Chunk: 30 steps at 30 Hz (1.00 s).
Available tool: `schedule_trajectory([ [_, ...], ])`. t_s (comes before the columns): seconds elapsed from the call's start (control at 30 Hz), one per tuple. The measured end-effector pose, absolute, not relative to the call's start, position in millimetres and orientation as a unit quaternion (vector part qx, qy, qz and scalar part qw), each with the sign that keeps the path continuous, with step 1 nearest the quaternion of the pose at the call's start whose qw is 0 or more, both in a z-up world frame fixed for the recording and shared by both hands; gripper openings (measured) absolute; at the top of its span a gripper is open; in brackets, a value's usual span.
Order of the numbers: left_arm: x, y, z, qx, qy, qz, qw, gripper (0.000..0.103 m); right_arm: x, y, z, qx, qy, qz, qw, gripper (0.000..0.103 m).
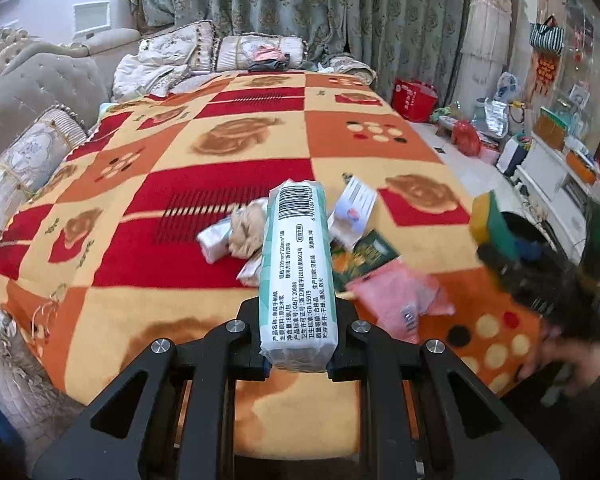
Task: Collect trash
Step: 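Lift the tissue pack and sponge off the blanket with both tools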
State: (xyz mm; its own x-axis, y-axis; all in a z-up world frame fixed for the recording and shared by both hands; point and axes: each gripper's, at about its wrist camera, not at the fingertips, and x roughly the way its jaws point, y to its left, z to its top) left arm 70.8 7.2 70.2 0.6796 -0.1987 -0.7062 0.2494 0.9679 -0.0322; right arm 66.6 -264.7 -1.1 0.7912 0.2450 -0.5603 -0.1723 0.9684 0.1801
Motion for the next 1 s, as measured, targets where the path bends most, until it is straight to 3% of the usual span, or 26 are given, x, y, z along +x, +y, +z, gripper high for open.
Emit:
schedule_trajectory([
  [0.5, 113.3, 20.4, 42.8, -0.039, 0.4, -0.169, 0.9, 0.016, 65.2, -269.1, -11.8, 0.062, 0.388, 0.08, 0.916, 0.071],
  [1.0, 101.2, -2.0, 35.7, 0.027, 0.391, -0.159, 0.906, 0.016, 64.1, -267.2, -6.3, 0.064, 0.377, 0.092, 0.919, 0.071],
])
